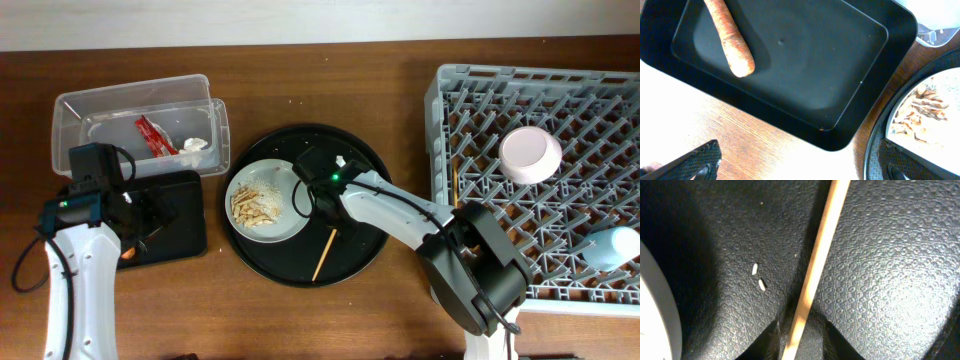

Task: Sort waste into correct bins and load items into the dishwasher rack
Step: 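Grasp the second chopstick with right gripper and move it to rack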

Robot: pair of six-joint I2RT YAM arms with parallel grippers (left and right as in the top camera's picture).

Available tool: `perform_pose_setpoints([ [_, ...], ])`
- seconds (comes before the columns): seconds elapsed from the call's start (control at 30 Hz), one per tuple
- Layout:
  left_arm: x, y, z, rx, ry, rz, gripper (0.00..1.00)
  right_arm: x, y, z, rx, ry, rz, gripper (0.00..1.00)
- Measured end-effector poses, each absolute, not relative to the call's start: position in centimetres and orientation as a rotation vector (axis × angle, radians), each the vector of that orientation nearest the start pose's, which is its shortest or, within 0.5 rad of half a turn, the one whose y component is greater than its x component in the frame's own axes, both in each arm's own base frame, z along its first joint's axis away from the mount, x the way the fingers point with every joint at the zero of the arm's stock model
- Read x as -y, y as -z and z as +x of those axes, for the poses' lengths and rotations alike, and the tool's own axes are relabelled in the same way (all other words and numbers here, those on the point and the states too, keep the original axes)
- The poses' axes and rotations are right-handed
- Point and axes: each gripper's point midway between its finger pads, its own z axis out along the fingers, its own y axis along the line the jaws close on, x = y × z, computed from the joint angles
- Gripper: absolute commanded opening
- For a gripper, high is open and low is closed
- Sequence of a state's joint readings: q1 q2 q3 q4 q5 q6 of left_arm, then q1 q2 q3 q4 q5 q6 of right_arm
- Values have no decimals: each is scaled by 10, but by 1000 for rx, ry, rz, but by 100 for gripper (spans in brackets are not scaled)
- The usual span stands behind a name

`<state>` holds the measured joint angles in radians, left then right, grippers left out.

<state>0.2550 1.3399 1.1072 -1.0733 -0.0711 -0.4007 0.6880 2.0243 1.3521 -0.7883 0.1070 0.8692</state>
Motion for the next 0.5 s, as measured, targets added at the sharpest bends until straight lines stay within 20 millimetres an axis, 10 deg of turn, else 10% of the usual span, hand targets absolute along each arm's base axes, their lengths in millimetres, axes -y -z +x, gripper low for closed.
perform_pose_setpoints([
  [0.5,-81,-135,264,-2714,-74,-938,99,-239,-2,313,-2988,-42,308,4],
])
